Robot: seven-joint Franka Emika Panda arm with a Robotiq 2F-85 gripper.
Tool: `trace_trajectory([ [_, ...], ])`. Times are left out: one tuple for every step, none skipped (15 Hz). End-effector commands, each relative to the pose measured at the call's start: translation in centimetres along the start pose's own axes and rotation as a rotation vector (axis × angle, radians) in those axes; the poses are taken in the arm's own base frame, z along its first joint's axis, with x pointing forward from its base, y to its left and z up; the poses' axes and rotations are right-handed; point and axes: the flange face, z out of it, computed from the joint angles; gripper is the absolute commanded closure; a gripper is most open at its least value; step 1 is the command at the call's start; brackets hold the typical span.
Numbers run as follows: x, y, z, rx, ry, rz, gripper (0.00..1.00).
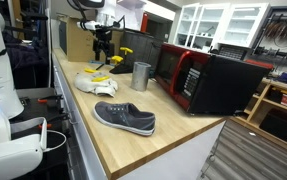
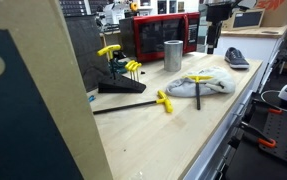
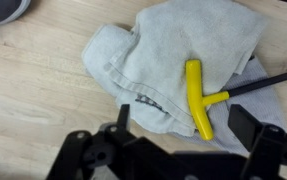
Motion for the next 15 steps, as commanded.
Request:
trace_trajectory([
  [0.2, 0.5, -0.1, -0.006, 0.006, 0.012, 0.0],
  [0.3, 0.7, 0.2, -0.01, -0.002, 0.029, 0.0],
  [0.3, 0.7, 0.6, -0.008, -0.006, 0.034, 0.0],
  [0.2, 0.7, 1.0, -0.01, -0.009, 0.039, 0.0],
  [0.2, 0.6, 1.3, -0.011, -0.012, 0.045, 0.0],
  [0.3, 0.6, 1.5, -0.007, -0.018, 0.049, 0.0],
  [0.4, 0.5, 1.8, -0.004, -0.024, 0.056, 0.0],
  [0.5, 0.3, 2.1, 0.0, -0.031, 0.055, 0.0],
  [0.6, 0.2, 2.5, 0.003, -0.04, 0.053, 0.0],
  [0.6, -0.1, 2.9, 0.013, -0.056, 0.046, 0.0],
  [0.7, -0.2, 3.2, 0.009, -0.061, 0.044, 0.0],
  [0.9, -0.5, 3.5, 0.012, -0.07, 0.038, 0.0],
  [1.1, -0.9, 3.7, 0.01, -0.074, 0.031, 0.0],
  [1.2, -1.5, 3.9, 0.01, -0.077, 0.02, 0.0],
  [1.5, -2.2, 4.1, 0.003, -0.078, 0.007, 0.0],
])
